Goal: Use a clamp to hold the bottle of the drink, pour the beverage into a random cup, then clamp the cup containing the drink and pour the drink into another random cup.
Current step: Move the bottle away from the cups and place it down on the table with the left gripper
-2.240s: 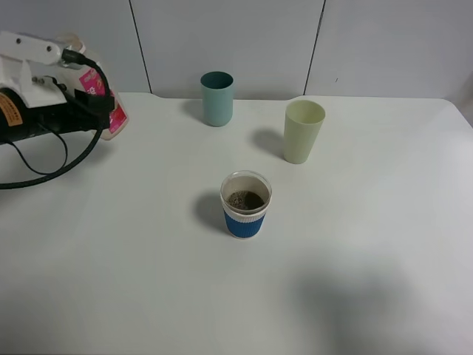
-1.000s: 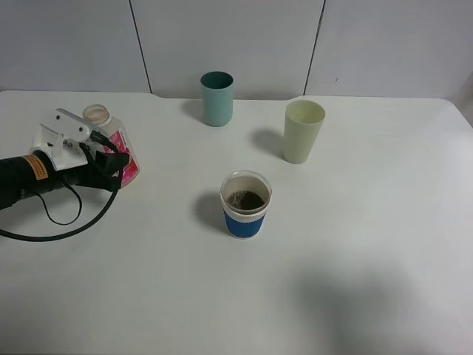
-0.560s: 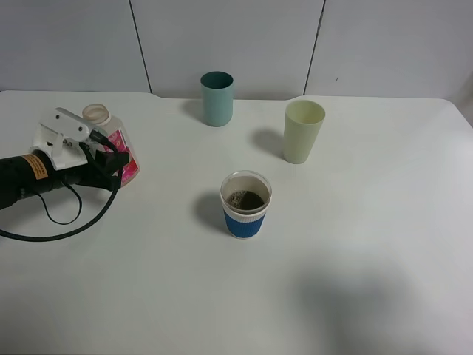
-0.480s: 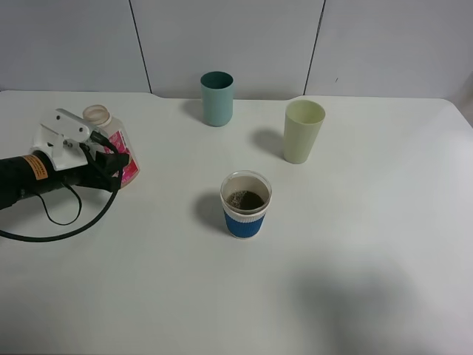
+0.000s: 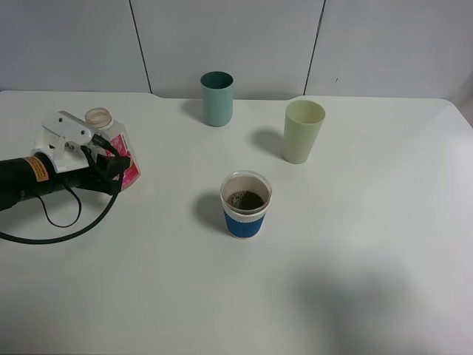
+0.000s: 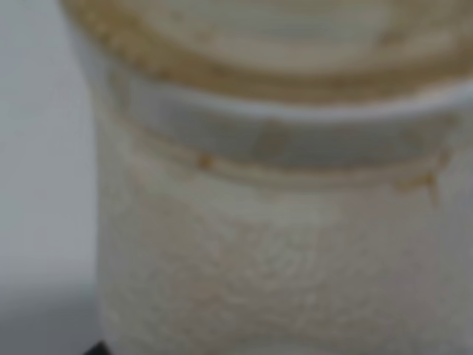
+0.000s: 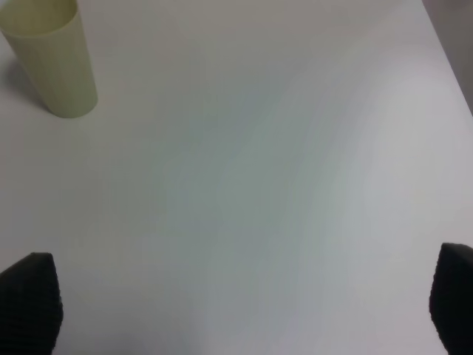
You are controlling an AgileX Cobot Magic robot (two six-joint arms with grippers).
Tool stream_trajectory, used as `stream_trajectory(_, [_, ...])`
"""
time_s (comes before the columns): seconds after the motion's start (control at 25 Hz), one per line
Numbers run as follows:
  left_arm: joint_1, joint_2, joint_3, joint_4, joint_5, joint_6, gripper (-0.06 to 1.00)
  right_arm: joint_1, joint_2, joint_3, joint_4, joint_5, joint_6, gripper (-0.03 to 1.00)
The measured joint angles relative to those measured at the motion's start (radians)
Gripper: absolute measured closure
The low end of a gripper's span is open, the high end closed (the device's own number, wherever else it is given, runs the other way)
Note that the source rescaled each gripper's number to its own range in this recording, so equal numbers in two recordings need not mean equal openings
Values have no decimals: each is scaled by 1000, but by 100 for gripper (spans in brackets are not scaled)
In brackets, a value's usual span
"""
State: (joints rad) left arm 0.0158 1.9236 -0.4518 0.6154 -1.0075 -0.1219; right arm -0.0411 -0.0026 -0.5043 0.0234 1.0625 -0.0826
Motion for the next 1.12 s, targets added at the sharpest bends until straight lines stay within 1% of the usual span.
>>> stream_trajectory(0.16, [0,14,0,4,-16,0,90,0,0,0,0,0,0,-3])
stream_trajectory(0.36, [0,41,-1,10,-62,0,90,0,0,0,0,0,0,-3])
stream_trajectory(0.88, [0,48,-2,18,-73,0,89,0,0,0,0,0,0,-3])
stream_trajectory(0.92, [0,48,-2,18,-73,0,85,0,0,0,0,0,0,-3])
stream_trajectory(0.96, [0,48,-2,19,-67,0,76,0,0,0,0,0,0,-3])
stream_trajectory(1.04, [0,55,-1,26,-38,-7,53,0,0,0,0,0,0,-3])
stream_trajectory(1.12, [0,58,-1,27,-27,-25,35,0,0,0,0,0,0,-3])
